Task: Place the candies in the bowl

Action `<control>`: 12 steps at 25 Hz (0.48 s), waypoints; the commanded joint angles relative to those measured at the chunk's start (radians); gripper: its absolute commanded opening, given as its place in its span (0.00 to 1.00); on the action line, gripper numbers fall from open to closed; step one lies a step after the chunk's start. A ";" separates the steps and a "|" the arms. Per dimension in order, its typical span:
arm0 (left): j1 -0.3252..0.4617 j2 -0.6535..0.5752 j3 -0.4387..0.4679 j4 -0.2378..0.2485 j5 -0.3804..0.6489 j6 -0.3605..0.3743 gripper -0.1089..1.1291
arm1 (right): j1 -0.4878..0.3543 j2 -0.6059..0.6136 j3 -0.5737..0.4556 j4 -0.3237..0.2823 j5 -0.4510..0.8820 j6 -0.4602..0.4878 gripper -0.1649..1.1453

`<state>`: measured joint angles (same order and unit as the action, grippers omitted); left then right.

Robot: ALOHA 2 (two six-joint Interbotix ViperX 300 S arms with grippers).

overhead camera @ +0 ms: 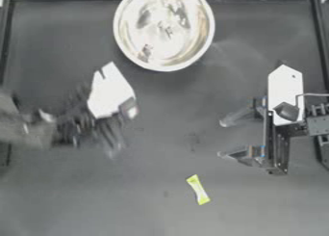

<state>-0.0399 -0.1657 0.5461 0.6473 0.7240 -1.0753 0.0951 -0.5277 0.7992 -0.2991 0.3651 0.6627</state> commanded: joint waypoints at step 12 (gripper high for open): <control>0.422 0.069 -0.164 -0.272 -0.169 0.586 0.47 | -0.048 0.025 -0.011 0.015 -0.087 0.000 0.86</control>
<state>0.3451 -0.0997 0.4418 0.4234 0.5630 -0.5461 0.0506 -0.5031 0.7992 -0.2853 0.2945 0.6642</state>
